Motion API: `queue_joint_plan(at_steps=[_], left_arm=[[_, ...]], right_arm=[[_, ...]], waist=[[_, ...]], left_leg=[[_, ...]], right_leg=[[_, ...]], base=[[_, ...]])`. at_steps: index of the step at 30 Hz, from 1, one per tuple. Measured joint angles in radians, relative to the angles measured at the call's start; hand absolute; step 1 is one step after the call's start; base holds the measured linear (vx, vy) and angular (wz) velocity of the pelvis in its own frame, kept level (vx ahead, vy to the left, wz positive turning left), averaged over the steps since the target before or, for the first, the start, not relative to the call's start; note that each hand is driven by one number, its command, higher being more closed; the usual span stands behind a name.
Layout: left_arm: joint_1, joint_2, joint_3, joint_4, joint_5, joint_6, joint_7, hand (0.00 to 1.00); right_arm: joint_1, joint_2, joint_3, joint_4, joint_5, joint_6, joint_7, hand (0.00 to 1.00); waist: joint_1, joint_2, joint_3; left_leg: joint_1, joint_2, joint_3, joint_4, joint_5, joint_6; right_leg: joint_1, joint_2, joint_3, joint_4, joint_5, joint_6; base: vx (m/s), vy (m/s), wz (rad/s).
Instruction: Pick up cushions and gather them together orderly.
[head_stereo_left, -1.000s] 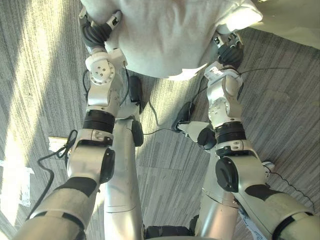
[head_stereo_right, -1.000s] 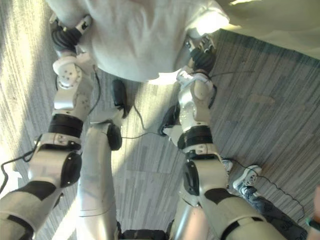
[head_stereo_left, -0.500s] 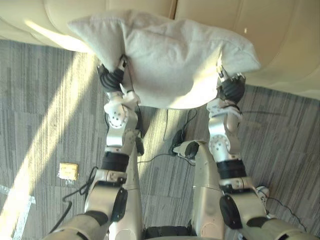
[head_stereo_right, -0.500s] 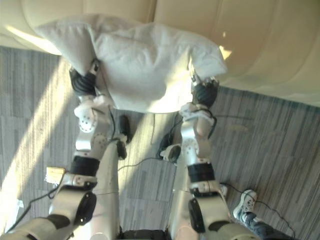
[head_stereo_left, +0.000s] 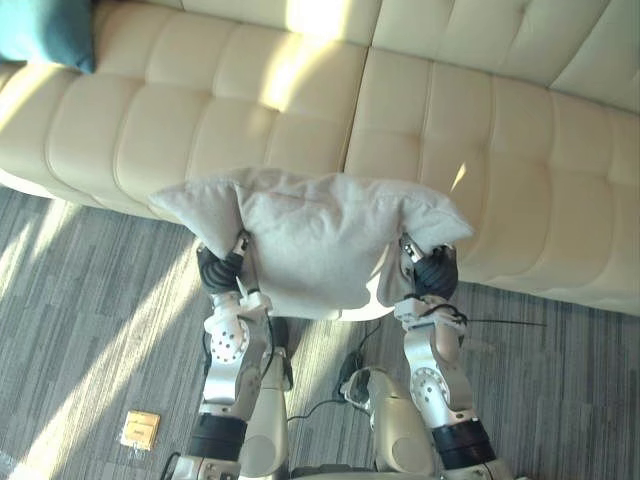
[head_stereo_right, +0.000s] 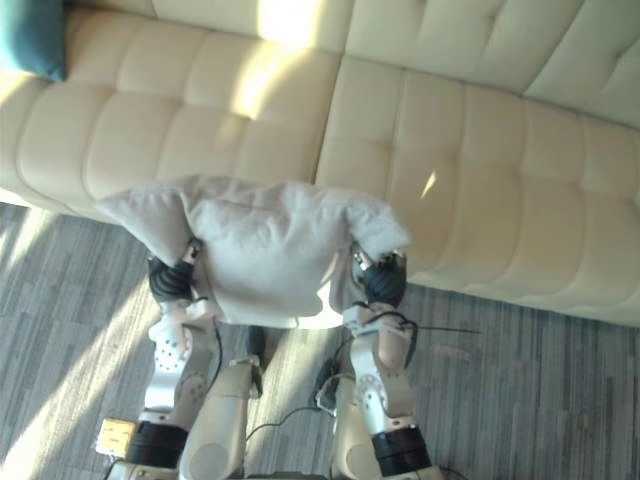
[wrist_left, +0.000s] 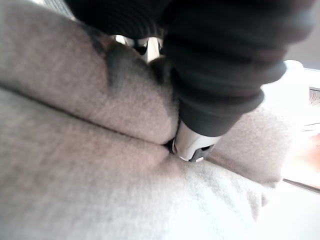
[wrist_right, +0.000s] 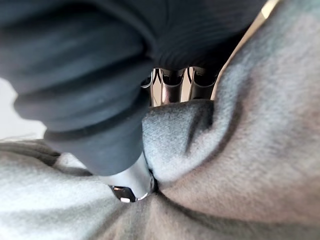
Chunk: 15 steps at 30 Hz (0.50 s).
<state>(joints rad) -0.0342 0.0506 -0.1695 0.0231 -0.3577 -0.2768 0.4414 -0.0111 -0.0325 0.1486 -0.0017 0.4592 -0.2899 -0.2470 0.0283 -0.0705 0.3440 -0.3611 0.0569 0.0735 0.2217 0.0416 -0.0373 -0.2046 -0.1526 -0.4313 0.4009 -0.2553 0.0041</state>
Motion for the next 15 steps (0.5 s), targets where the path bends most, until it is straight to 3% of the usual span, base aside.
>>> queue_joint_plan(at_steps=[3, 6, 8, 10, 11, 12, 14, 15], left_arm=[[0.047, 0.008, -0.029, -0.003, -0.002, 0.001, -0.044, 1.00], [0.078, 0.012, -0.029, -0.032, -0.025, 0.001, -0.056, 1.00], [0.096, 0.016, -0.029, -0.036, -0.034, 0.004, -0.062, 1.00], [0.111, 0.028, -0.039, -0.033, -0.036, 0.023, -0.081, 1.00], [0.113, 0.033, -0.043, -0.032, -0.036, 0.027, -0.083, 1.00], [0.127, 0.050, -0.049, -0.032, -0.035, 0.030, -0.090, 1.00], [0.131, 0.059, -0.049, -0.035, -0.035, 0.029, -0.094, 1.00], [0.128, 0.059, -0.049, -0.039, -0.035, 0.025, -0.094, 1.00]], right_arm=[[0.040, -0.012, -0.027, 0.000, -0.028, 0.007, 0.015, 1.00], [0.037, -0.014, -0.027, 0.000, -0.028, 0.014, 0.048, 1.00], [0.039, -0.021, -0.027, 0.004, -0.028, 0.027, 0.054, 1.00], [0.051, -0.032, -0.036, 0.029, -0.028, 0.033, 0.065, 1.00], [0.052, -0.032, -0.040, 0.036, -0.028, 0.034, 0.070, 1.00], [0.053, -0.030, -0.042, 0.065, -0.028, 0.036, 0.080, 1.00], [0.052, -0.029, -0.049, 0.079, -0.028, 0.044, 0.089, 1.00], [0.047, -0.029, -0.051, 0.080, -0.028, 0.046, 0.094, 1.00]], waist=[[-0.003, -0.001, -0.045], [0.007, -0.001, -0.058], [0.007, -0.001, -0.058], [-0.006, -0.003, -0.059], [-0.008, -0.003, -0.059], [-0.027, 0.003, -0.065], [-0.029, -0.001, -0.092], [-0.029, 0.000, -0.091]], left_leg=[[0.053, -0.006, 0.001, -0.029, -0.003, 0.003], [0.075, 0.000, 0.044, 0.019, -0.066, 0.012], [0.087, 0.015, 0.075, 0.089, -0.126, 0.016], [0.134, 0.020, 0.078, 0.148, -0.218, 0.023], [0.153, 0.020, 0.076, 0.142, -0.222, 0.029], [0.194, 0.021, 0.068, 0.112, -0.224, 0.035], [0.216, 0.028, 0.063, 0.065, -0.219, 0.044], [0.227, 0.037, 0.062, 0.045, -0.217, 0.045]], right_leg=[[0.075, 0.010, -0.004, -0.070, 0.016, 0.013], [0.088, 0.010, 0.048, -0.062, 0.024, 0.022], [0.085, -0.002, 0.082, 0.000, 0.016, 0.034], [0.056, -0.037, 0.104, 0.193, 0.031, 0.066], [0.034, -0.052, 0.112, 0.256, 0.055, 0.072], [0.002, -0.061, 0.115, 0.297, 0.030, 0.059], [-0.040, -0.048, 0.110, 0.201, 0.018, 0.059], [-0.064, -0.028, 0.107, 0.098, 0.046, 0.052]], base=[[0.16, 0.020, 0.06], [0.10, 0.069, -0.45], [0.07, 0.103, -0.57], [0.06, 0.102, -0.24], [0.06, 0.091, -0.03], [0.10, 0.069, 0.02], [0.13, 0.035, 0.01], [0.19, -0.033, 0.01]])
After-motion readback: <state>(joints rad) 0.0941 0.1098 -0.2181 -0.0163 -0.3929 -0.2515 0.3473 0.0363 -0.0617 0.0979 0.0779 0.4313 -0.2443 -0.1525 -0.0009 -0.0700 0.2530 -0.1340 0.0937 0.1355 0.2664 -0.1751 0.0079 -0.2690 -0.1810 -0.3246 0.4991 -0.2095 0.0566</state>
